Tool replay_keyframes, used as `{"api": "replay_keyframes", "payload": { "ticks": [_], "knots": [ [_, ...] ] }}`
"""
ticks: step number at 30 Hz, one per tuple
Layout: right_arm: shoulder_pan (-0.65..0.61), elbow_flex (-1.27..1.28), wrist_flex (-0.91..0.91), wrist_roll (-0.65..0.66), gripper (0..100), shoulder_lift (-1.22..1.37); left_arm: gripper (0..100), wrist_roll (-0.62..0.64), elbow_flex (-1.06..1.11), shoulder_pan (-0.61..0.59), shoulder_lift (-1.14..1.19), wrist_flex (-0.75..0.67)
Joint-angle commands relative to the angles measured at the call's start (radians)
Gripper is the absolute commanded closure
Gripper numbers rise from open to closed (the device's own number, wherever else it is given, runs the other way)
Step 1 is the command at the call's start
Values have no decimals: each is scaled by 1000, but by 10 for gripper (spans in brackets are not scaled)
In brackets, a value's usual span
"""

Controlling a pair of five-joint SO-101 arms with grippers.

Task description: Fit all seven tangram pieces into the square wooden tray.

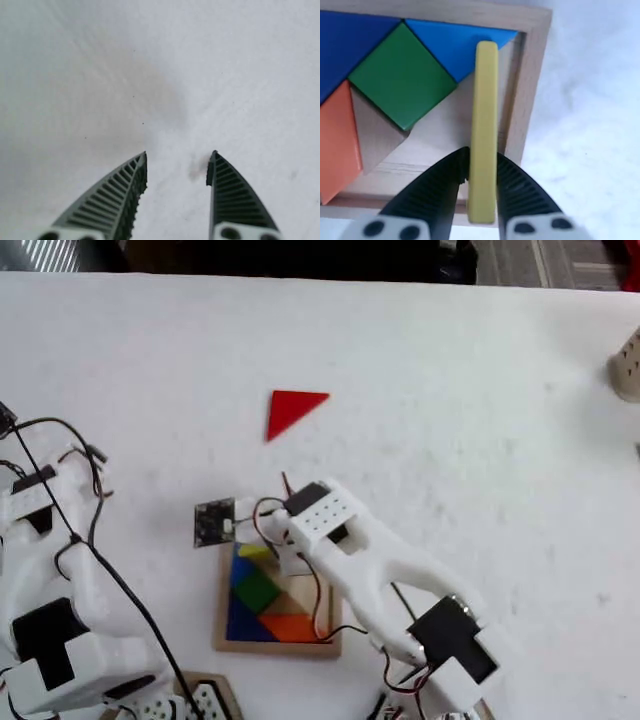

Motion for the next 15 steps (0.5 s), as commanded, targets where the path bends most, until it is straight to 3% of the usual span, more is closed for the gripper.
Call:
{"api": "replay_keyframes", "payload": {
  "ticks": [1, 11, 15],
  "knots": [
    [12, -41, 7, 5, 974, -19, 797, -8, -41, 8, -4, -14],
    [10, -41, 27, -107, 677, -71, 797, -8, -41, 8, -4, -14],
    [-21, -41, 91, -107, 650, -110, 797, -8, -41, 8, -4, -14]
  ]
}}
